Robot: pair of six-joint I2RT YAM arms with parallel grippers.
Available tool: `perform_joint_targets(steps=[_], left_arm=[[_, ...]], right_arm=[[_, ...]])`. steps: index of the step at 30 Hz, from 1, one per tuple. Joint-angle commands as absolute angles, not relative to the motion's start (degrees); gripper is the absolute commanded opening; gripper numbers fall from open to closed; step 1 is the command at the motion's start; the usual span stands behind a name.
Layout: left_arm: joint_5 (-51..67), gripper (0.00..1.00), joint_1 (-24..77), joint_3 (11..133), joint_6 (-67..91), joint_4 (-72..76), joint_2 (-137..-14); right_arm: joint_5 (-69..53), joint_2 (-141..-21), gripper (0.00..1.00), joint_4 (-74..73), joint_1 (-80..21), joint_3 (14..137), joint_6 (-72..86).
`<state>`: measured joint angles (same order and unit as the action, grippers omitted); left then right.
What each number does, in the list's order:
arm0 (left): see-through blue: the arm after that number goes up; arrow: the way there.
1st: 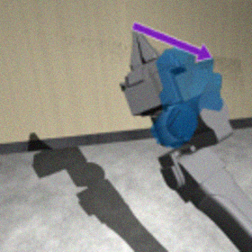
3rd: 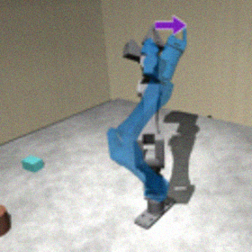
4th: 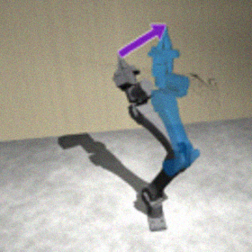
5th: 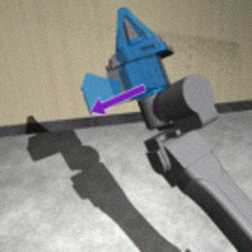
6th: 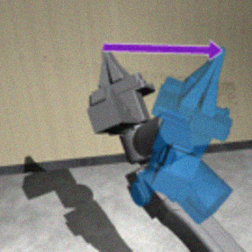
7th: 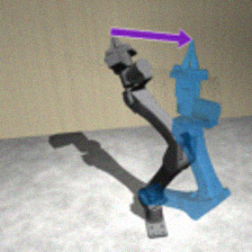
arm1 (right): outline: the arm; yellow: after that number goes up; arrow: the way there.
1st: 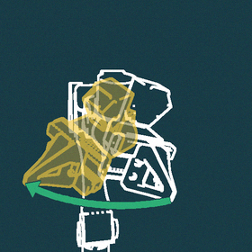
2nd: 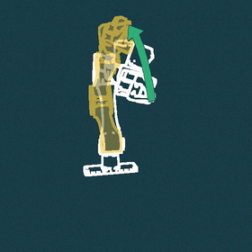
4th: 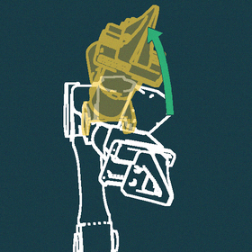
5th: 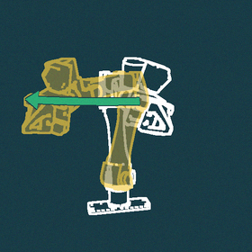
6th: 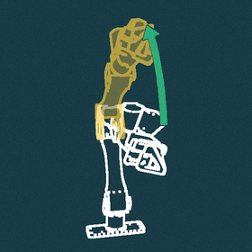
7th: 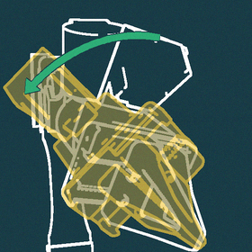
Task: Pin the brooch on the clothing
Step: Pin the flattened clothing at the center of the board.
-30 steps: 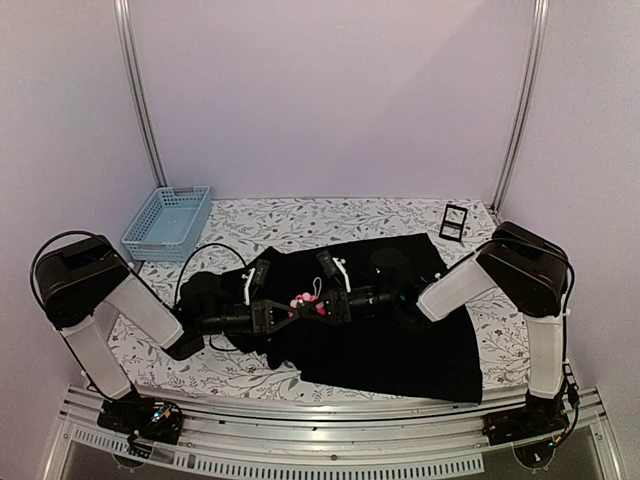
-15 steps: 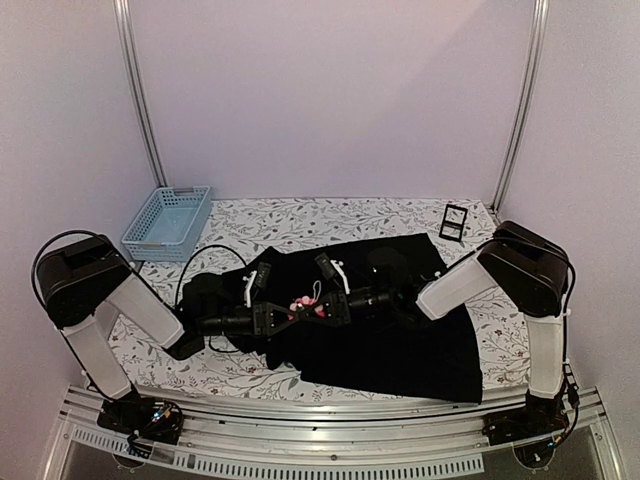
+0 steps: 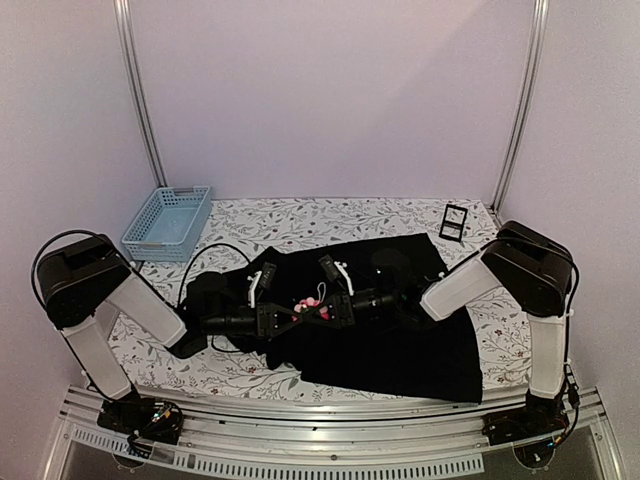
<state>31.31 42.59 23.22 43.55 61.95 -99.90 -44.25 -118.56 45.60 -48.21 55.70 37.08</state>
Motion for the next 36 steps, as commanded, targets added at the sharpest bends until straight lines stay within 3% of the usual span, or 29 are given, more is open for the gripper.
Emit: perform_joint_targets(steps=[1, 14, 20, 36], left_arm=[[34.5, 0.0, 44.6, 24.8, 41.9, 65.0, -98.6], [34.7, 0.0, 44.7, 24.9, 41.2, 63.9, -98.1], [35.3, 0.0, 44.8, 25.0, 40.7, 63.9, -97.8], [36.1, 0.0, 45.1, 25.2, 39.8, 63.7, -97.6]], right_arm=[[-41.2, -116.9, 0.26, 46.3, -47.4, 53.2, 37.6], [-40.3, -116.3, 0.32, 43.9, -48.8, 54.5, 34.0], [-37.6, -116.4, 0.24, 40.7, -48.6, 55.3, 34.5], [-33.8, -116.2, 0.15, 36.0, -46.7, 55.7, 37.9]])
